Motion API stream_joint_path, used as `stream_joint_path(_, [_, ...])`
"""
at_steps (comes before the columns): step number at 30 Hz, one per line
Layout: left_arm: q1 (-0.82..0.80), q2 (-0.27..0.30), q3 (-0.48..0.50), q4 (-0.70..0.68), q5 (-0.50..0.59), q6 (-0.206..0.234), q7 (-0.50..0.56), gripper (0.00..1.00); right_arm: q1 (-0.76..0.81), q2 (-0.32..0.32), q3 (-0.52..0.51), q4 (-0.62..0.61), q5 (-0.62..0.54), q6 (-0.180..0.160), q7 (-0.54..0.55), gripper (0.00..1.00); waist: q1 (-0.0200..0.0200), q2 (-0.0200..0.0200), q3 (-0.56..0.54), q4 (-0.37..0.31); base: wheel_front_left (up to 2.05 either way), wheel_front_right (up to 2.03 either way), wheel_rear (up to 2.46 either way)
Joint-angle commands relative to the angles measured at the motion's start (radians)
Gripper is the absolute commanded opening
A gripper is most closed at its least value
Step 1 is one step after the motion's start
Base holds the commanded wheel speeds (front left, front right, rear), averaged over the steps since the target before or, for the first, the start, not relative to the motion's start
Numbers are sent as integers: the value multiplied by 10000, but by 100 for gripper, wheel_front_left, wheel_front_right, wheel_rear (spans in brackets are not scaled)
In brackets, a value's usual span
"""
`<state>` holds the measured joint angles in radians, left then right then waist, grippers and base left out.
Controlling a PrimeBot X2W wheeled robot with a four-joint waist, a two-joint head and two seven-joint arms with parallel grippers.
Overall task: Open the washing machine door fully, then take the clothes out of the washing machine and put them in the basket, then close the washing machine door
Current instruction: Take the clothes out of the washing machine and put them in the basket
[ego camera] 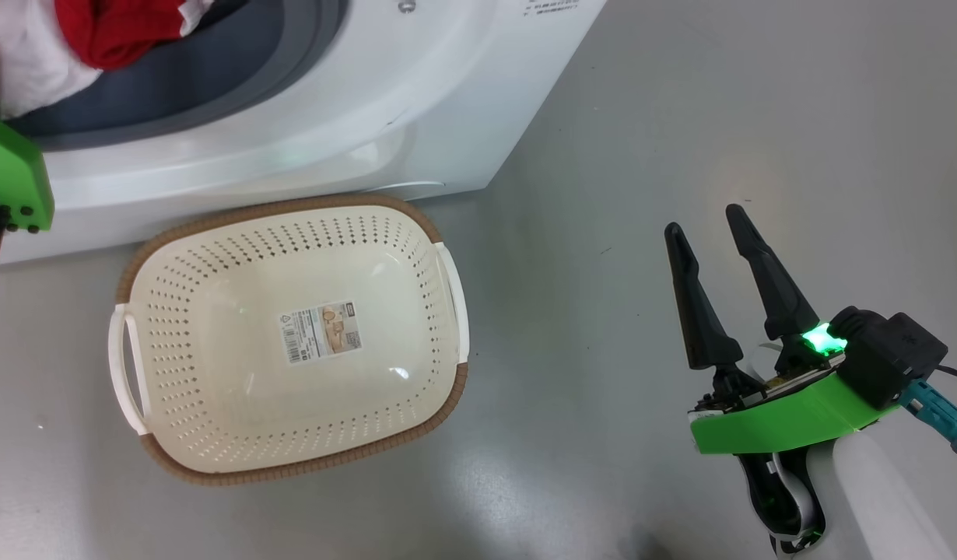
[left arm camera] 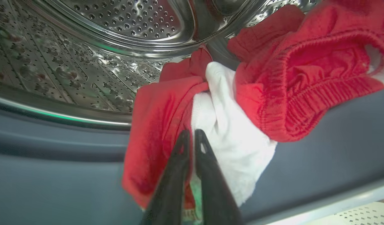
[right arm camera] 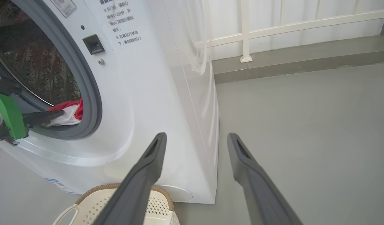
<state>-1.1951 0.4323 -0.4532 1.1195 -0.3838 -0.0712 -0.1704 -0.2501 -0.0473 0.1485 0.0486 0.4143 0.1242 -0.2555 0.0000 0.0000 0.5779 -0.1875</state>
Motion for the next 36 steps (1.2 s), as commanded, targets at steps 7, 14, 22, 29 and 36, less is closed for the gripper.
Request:
stream_joint_path(7, [-621, 595, 8, -97, 175, 57, -67, 0, 152, -29, 308, -122, 51, 65, -63, 100, 0, 0, -165, -30, 0, 0, 0])
stream_joint_path(14, [-459, 583, 126, -254, -44, 180, -477, 0, 219, -29, 232, -28, 64, 65, -63, 100, 0, 0, -463, -23, 0, 0, 0])
stream_joint_path(22, [352, 453, 581, -923, -638, 90, -839, 0, 321, -29, 56, 108, -118, 65, -63, 100, 0, 0, -967, 241, 0, 0, 0])
stream_joint_path(29, [1512, 230, 1216, -2453, -1184, -74, -908, 0, 417, -29, -47, 281, -321, 65, -63, 100, 0, 0, -1533, 610, 0, 0, 0])
stream_joint_path(36, [3330, -135, 2312, -4918, -1628, -283, -912, 0, 581, -29, -124, 444, -468, 65, -63, 100, 0, 0, -2111, 929, 0, 0, 0])
